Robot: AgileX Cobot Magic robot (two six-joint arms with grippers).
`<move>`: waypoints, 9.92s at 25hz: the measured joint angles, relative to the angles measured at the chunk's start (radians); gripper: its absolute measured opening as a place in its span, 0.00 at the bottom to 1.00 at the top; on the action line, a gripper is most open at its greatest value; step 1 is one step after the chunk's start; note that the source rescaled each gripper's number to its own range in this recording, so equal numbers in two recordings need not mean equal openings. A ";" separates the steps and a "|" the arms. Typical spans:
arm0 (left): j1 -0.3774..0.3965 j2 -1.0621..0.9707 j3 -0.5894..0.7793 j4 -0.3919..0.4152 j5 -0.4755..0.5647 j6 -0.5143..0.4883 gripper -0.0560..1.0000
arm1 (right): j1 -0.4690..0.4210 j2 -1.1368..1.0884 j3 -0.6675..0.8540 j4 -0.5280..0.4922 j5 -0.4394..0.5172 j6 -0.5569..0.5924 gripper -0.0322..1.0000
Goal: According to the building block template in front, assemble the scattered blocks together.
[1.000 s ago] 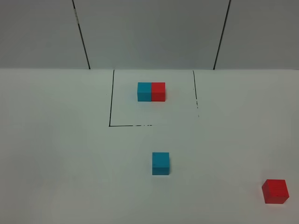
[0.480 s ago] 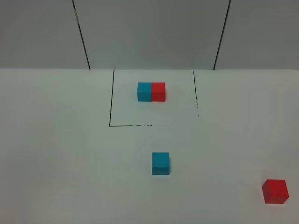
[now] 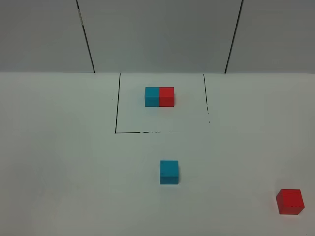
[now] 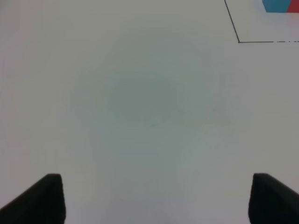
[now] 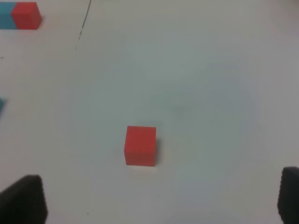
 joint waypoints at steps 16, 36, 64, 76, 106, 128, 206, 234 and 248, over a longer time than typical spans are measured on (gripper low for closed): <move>0.000 0.000 0.000 0.000 -0.001 0.000 0.82 | 0.000 1.157 -0.184 0.138 -0.228 0.016 1.00; 0.000 0.000 0.000 0.000 -0.002 0.000 0.82 | 0.000 1.686 -0.243 0.136 -0.453 0.032 1.00; 0.000 0.000 0.000 -0.001 -0.002 0.000 0.81 | 0.000 1.767 -0.277 0.190 -0.434 -0.048 0.05; 0.000 0.000 0.000 -0.001 -0.002 0.000 0.81 | 0.303 1.793 -0.680 -0.167 -0.096 -0.491 0.05; 0.000 0.000 0.000 -0.001 -0.002 0.000 0.80 | 0.582 2.222 -1.064 -0.129 -0.034 -0.814 0.04; 0.000 0.000 0.000 -0.001 -0.002 0.000 0.80 | 0.582 2.222 -1.066 -0.069 -0.059 -0.839 0.04; 0.000 0.000 0.000 -0.002 -0.002 0.000 0.80 | -0.047 1.115 -0.374 -0.087 -0.332 0.066 1.00; 0.000 0.000 0.000 -0.002 -0.002 0.000 0.80 | -0.172 0.278 -0.208 -0.096 0.055 0.125 1.00; 0.000 0.000 0.000 -0.002 -0.002 0.000 0.80 | -0.066 -0.005 0.000 0.003 0.009 0.002 1.00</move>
